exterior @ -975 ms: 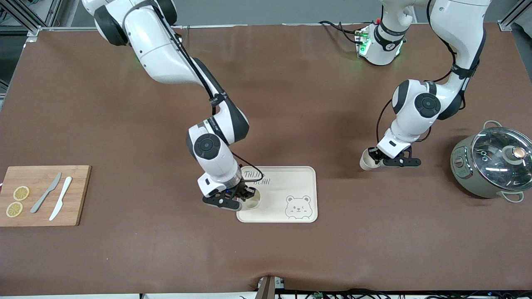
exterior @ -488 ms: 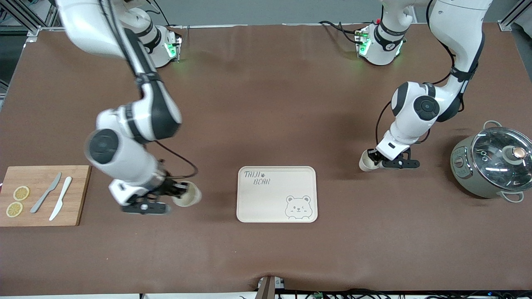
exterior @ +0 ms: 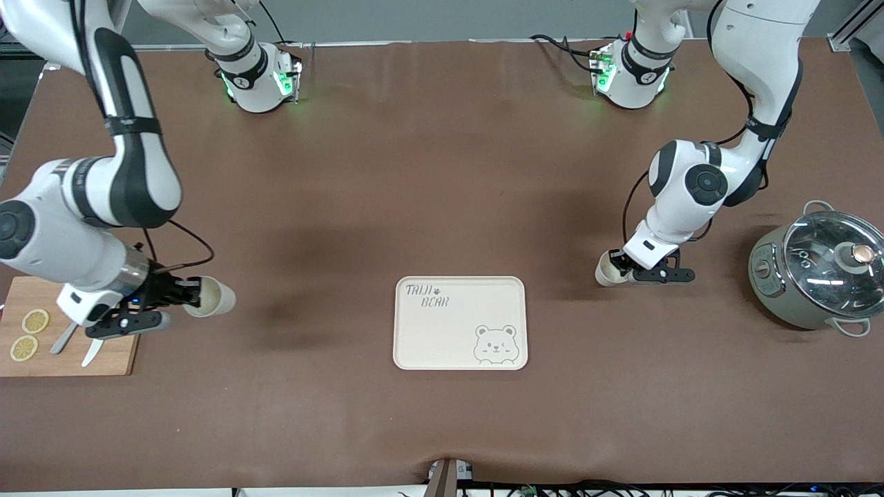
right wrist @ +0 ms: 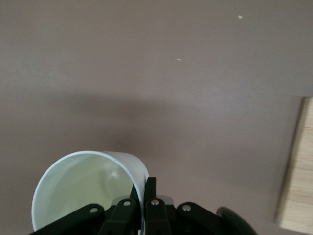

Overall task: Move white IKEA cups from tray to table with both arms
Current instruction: 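Carry the cup toward the cutting board with the right gripper, then set both cups on the table and open both grippers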

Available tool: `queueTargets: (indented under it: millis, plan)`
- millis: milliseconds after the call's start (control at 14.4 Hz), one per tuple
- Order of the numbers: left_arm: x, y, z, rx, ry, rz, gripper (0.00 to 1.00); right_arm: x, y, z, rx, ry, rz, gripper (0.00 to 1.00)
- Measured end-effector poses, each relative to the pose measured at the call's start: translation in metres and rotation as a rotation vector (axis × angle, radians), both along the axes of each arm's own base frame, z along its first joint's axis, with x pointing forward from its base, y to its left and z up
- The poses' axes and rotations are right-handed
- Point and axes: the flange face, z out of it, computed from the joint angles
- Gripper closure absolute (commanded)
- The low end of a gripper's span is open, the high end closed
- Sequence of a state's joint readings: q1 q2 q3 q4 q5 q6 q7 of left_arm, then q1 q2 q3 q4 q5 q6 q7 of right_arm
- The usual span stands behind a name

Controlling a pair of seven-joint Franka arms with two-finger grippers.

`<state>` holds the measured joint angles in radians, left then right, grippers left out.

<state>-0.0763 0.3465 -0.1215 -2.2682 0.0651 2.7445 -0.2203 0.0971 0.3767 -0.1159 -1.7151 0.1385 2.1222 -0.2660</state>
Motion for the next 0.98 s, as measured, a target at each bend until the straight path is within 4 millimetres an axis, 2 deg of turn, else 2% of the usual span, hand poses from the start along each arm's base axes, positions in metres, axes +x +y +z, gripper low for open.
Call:
queueTargets:
  millis: [139,209,279,697,975]
  plan:
    - [0.002,0.000,-0.003,-0.001,0.002,0.000,1.00,-0.005,-0.028,-0.019,0.002,-0.034,0.025,1.00]
    - [0.003,-0.001,-0.004,-0.001,0.003,0.001,0.70,-0.008,-0.034,-0.030,0.016,-0.050,0.035,1.00]
    - [0.004,-0.001,-0.005,-0.002,0.003,0.001,0.01,-0.012,-0.038,-0.041,0.037,-0.057,0.042,1.00]
    - [0.011,0.001,0.001,-0.009,-0.012,0.012,0.00,-0.011,-0.047,-0.096,0.075,-0.074,0.046,1.00]
    - [0.012,0.008,0.021,0.003,0.009,0.024,0.00,-0.008,-0.044,-0.117,0.060,-0.094,0.045,1.00]
